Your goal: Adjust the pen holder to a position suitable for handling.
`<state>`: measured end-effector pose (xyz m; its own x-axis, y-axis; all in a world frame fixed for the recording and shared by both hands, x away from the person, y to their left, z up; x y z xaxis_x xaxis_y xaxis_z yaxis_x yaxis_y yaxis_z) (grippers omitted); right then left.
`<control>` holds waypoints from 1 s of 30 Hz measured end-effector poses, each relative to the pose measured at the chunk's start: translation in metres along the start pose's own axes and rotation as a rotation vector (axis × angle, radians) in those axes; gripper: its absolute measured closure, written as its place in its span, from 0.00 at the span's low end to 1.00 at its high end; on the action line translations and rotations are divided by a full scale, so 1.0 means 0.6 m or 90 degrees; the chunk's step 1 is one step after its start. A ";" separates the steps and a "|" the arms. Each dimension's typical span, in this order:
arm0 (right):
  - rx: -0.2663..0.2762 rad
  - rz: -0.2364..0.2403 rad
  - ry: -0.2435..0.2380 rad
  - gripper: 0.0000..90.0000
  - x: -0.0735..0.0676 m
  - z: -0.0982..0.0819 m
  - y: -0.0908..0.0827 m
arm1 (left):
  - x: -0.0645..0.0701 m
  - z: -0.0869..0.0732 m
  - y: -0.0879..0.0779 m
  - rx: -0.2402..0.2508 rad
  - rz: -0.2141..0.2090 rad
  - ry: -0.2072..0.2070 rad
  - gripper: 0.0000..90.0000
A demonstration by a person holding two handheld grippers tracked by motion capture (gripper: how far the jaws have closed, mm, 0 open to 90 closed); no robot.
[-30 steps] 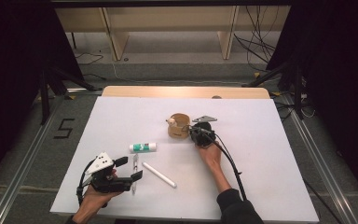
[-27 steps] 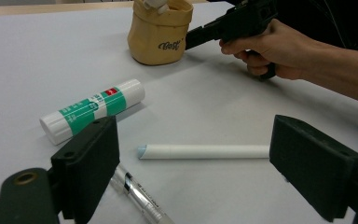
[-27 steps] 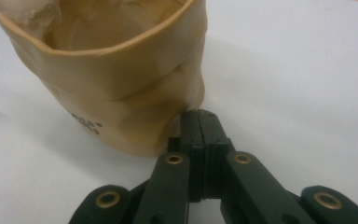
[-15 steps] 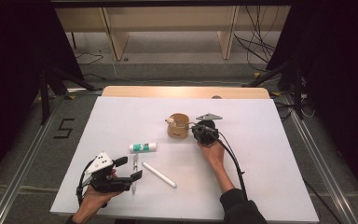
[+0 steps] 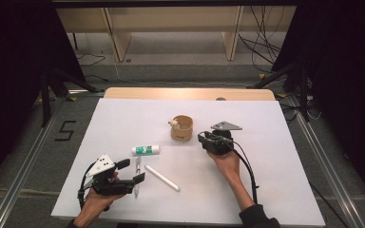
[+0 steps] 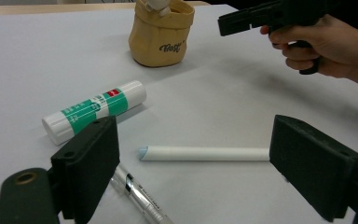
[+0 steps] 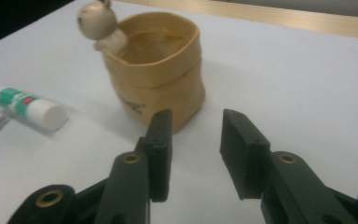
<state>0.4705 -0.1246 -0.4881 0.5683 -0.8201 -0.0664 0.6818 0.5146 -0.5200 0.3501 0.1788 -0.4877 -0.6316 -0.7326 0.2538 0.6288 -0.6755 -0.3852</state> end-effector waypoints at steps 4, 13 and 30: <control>0.007 0.026 -0.003 0.60 -0.010 -0.009 -0.025 | -0.002 0.002 0.000 -0.003 0.006 0.006 0.17; 0.037 0.054 -0.008 0.50 -0.018 -0.014 -0.078 | -0.005 0.011 0.008 -0.014 0.017 0.012 0.17; 0.043 0.074 -0.006 0.39 -0.020 -0.052 -0.133 | -0.028 0.049 0.028 -0.039 0.032 0.038 0.17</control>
<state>0.3951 -0.1634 -0.4722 0.6491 -0.7519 -0.1152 0.6406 0.6220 -0.4502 0.3845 0.1772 -0.4724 -0.6275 -0.7574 0.1805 0.6325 -0.6310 -0.4493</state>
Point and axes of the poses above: each handheld gripper's, and its own axes: y roughly forward along the jaws, z roughly out of its top, x roughly to its right, the point moved 5 cm from there along y, roughly forward along the jaws, and after that the axes turned 3 degrees about -y, right-handed, at the moved point
